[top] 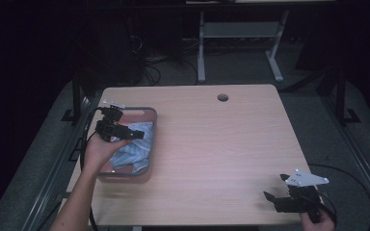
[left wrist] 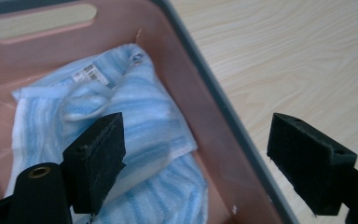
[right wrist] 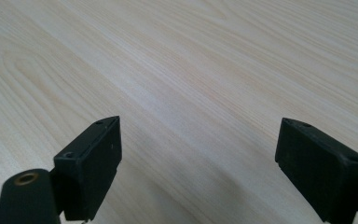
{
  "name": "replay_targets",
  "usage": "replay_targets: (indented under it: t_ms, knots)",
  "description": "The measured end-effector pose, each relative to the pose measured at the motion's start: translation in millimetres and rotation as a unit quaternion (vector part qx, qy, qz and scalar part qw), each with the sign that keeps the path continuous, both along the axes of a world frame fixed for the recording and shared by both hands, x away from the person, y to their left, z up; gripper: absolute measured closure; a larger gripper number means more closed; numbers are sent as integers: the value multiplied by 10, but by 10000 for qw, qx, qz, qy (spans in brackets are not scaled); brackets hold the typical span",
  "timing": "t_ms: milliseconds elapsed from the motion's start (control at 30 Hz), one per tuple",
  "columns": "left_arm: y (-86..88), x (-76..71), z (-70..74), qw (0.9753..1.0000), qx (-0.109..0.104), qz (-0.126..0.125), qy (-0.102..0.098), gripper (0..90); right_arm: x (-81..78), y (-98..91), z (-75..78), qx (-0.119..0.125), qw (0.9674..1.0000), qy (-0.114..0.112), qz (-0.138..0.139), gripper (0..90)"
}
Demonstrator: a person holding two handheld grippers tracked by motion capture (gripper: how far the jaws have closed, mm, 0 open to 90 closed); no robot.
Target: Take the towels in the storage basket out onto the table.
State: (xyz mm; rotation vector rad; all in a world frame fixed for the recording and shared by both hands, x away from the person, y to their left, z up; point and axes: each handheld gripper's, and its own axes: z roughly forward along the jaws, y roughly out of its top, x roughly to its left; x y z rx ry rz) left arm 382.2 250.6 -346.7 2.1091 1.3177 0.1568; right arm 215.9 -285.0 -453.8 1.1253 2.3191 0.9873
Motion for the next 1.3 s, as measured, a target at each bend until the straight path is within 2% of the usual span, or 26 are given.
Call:
replay_targets:
  t_ms: [100, 133, 367, 400, 500, 633, 700, 733, 833, 967, 1000, 1033, 1067, 1100, 1167, 1267, 1300]
  knots:
    - [3, 13, -31, 9999, 101, 39, 24, 192, 0, 0, -2, 1, 10000, -11, -7, 139]
    - [3, 30, -79, 9997, 210, 117, 85, 193, -3, 2, -2, 2, 10000, -10, -1, 139]
    - [42, 73, -209, 9990, 234, 282, 260, 194, -7, 26, -4, -7, 10000, -1, 25, 139]
    - [46, 78, -243, 9985, 317, 361, 257, 197, -7, 34, -4, -36, 10000, -4, 50, 139]
    - [53, 83, -273, 9981, 377, 394, 289, 201, -9, 43, -4, -53, 10000, -4, 63, 139]
    - [47, 105, -359, 9962, 609, 436, 442, 212, -9, 50, -1, -59, 10000, -11, 72, 139]
    - [43, 115, -392, 9959, 610, 434, 499, 222, -9, 53, -1, -73, 9999, -19, 83, 139]
    - [37, 123, -411, 9954, 681, 425, 522, 229, -12, 60, 0, -69, 9999, -17, 85, 139]
    - [-9, 144, -478, 9930, 904, 449, 622, 236, -12, 68, 0, -62, 9999, -17, 92, 139]
    - [-50, 197, -584, 9881, 1242, 433, 803, 263, -12, 67, 1, -129, 9998, -39, 139, 139]
    - [-78, 216, -639, 9835, 1504, 413, 913, 272, -14, 67, 1, -127, 9998, -37, 143, 139]
    - [-78, 216, -639, 9835, 1504, 413, 913, 275, -14, 67, 1, -127, 9998, -37, 143, 139]
    - [-88, 227, -662, 9808, 1636, 431, 973, 284, -18, 70, 4, -80, 9999, -40, 125, 139]
    - [-95, 238, -684, 9796, 1688, 445, 1001, 284, -18, 70, 4, -80, 9999, -40, 125, 139]
    - [-104, 253, -714, 9788, 1712, 430, 1037, 286, -18, 69, 6, -80, 9999, -39, 130, 139]
    - [-124, 261, -753, 9765, 1815, 424, 1081, 330, -19, 76, 6, -110, 9998, -54, 157, 139]
    - [-124, 261, -753, 9765, 1815, 424, 1081, 346, -19, 76, 6, -110, 9998, -54, 157, 139]
